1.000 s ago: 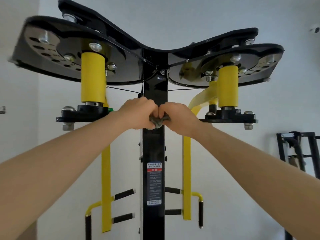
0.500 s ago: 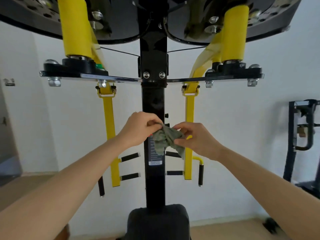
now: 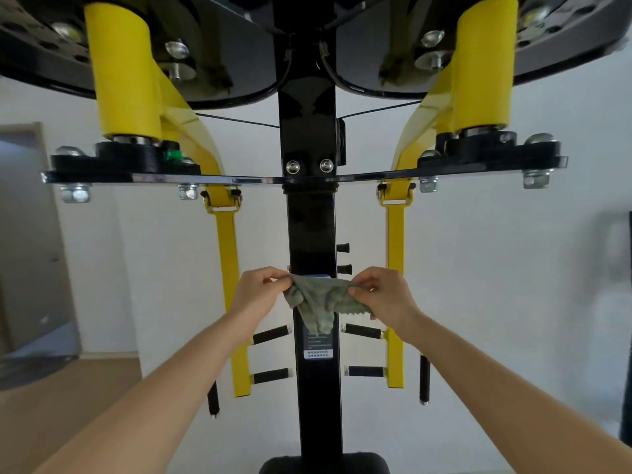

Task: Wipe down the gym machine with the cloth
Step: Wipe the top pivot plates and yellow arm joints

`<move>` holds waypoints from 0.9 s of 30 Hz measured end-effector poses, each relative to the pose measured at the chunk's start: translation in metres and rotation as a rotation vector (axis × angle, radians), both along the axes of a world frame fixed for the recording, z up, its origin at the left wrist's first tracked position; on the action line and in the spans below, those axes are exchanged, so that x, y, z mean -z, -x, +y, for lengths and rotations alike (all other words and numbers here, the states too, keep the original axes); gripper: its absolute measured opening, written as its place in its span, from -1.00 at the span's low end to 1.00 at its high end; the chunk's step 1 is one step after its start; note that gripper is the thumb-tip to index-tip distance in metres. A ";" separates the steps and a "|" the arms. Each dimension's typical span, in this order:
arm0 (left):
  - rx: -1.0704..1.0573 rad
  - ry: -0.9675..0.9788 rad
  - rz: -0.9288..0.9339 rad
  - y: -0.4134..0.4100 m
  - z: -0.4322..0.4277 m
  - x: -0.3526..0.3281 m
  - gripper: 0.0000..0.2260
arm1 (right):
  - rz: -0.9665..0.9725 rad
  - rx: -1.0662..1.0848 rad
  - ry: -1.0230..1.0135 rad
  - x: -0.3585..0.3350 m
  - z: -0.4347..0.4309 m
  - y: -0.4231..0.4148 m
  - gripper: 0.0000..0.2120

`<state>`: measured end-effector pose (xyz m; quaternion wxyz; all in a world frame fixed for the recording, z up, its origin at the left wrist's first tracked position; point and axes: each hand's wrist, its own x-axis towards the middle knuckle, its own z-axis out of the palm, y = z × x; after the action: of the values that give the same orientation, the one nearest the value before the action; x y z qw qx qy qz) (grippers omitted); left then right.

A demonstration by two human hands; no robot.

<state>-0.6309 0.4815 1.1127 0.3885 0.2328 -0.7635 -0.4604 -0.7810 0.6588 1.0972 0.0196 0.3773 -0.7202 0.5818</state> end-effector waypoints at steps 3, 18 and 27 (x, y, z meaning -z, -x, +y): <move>0.042 -0.160 0.068 0.010 -0.015 -0.011 -0.90 | 0.035 0.054 0.050 -0.018 -0.022 0.010 -0.90; -0.188 0.296 0.446 0.094 -0.040 -0.048 -0.50 | 0.157 0.338 0.541 -0.082 -0.106 0.039 -0.79; -0.256 0.425 0.656 0.115 -0.059 -0.042 -0.68 | 0.418 0.232 0.529 -0.063 -0.128 0.052 -0.65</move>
<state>-0.7456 0.4226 1.1542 0.7047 0.0813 -0.6424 -0.2901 -0.8334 0.5303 1.1600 0.3295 0.3858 -0.5631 0.6523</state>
